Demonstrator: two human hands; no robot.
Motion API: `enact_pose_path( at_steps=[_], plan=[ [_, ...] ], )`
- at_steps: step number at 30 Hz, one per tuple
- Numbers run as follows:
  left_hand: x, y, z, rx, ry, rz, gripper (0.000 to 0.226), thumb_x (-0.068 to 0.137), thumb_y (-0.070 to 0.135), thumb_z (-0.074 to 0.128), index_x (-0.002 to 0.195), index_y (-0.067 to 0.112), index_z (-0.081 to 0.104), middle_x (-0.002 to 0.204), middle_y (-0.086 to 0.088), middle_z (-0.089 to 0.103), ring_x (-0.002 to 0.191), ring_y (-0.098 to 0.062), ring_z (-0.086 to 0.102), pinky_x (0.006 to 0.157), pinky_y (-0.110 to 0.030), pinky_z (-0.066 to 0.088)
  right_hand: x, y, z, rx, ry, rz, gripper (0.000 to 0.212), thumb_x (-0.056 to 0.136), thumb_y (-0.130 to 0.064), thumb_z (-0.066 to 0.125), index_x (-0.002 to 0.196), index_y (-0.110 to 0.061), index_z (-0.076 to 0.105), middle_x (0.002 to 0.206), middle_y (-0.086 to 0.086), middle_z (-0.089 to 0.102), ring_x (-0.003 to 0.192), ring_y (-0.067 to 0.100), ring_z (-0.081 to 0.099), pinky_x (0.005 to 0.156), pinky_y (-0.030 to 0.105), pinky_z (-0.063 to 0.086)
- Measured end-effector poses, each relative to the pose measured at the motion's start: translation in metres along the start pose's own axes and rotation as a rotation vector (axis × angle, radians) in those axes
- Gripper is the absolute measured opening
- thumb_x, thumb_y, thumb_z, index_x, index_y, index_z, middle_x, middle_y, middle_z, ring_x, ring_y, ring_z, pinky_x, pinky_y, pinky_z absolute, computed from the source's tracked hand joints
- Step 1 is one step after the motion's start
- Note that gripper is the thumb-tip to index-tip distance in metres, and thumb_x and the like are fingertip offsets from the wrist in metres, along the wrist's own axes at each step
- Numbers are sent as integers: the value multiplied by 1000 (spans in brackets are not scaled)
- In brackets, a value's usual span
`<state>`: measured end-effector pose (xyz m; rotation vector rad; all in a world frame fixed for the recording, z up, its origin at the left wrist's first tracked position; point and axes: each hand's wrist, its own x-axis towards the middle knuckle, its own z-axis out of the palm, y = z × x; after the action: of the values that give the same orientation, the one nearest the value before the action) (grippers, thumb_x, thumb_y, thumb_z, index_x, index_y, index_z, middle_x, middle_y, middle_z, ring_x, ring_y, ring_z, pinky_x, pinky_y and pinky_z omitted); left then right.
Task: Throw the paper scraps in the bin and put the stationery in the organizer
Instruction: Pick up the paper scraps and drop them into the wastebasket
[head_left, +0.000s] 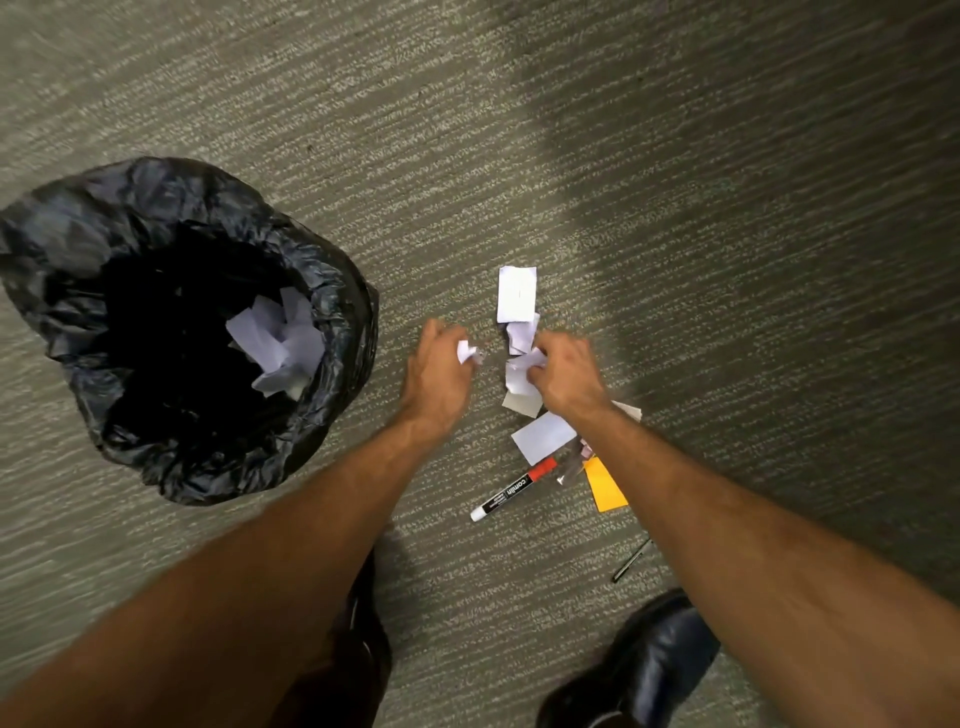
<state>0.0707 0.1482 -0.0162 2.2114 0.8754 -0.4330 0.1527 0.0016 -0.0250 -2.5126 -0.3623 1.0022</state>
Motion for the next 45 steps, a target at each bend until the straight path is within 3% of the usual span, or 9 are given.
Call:
enact_pose_path(
  at_steps=[4, 8, 12, 16, 23, 27, 30, 38, 45],
  plan=[
    [7, 12, -12, -135, -13, -56, 20, 91, 23, 73, 108, 22, 64, 101, 2, 68, 83, -15, 64, 55, -24, 46, -14, 13, -14, 231, -57, 124, 14, 81, -4, 69, 84, -7, 55, 80, 6, 58, 71, 22, 52, 54, 33, 39],
    [23, 42, -6, -100, -118, 24, 59, 88, 12, 75, 140, 21, 50, 131, -9, 62, 111, -28, 62, 89, -35, 49, -29, 38, -31, 398, -3, 216, 34, 81, -2, 71, 111, -17, 62, 93, 1, 62, 81, 18, 58, 67, 29, 46],
    [34, 64, 16, 52, -146, 8, 66, 82, 15, 81, 135, 7, 43, 120, -19, 64, 105, -36, 64, 81, -40, 53, -37, 69, -46, 472, 124, 288, 27, 81, -3, 71, 106, -13, 67, 91, 0, 66, 84, 20, 62, 66, 27, 45],
    [32, 71, 33, 209, -80, 23, 58, 86, 20, 78, 129, 7, 40, 111, -20, 67, 98, -40, 65, 79, -49, 56, -46, 97, -52, 587, 244, 385, 13, 83, -3, 68, 95, -7, 67, 90, 7, 71, 88, 31, 67, 71, 43, 55],
    [35, 59, 29, 257, 24, 152, 23, 93, 17, 70, 110, 5, 61, 100, -13, 66, 87, -32, 67, 73, -47, 57, -53, 124, -53, 687, 341, 483, 20, 87, -5, 67, 98, -20, 61, 96, 3, 67, 90, 24, 65, 73, 32, 50],
    [43, 55, 25, 183, 11, 73, 28, 91, 12, 73, 114, 8, 58, 96, -5, 66, 79, -18, 63, 57, -23, 50, -54, 126, -54, 720, 353, 497, 19, 87, -6, 67, 100, -19, 60, 99, 4, 67, 91, 22, 65, 69, 27, 47],
    [35, 57, 18, 75, 53, 23, 29, 89, 17, 75, 112, 11, 59, 95, 3, 59, 79, -13, 56, 67, -21, 47, -56, 119, -59, 703, 349, 490, 18, 87, -6, 67, 100, -17, 62, 98, 3, 68, 89, 22, 64, 70, 28, 49],
    [-13, 35, -8, -39, 21, -51, 30, 91, 28, 72, 116, 12, 71, 93, -2, 72, 70, -7, 61, 50, -8, 36, -64, 85, -36, 436, 55, 476, 19, 78, -1, 72, 96, 2, 69, 102, 19, 68, 85, 29, 65, 64, 33, 49],
    [-38, 17, -3, -94, -2, -73, 19, 89, 27, 74, 100, 12, 72, 86, -4, 72, 67, -12, 62, 53, -24, 46, -57, 82, -9, 584, 228, 708, 32, 79, 0, 72, 111, 0, 68, 115, 20, 68, 101, 33, 66, 81, 42, 57]
  ],
)
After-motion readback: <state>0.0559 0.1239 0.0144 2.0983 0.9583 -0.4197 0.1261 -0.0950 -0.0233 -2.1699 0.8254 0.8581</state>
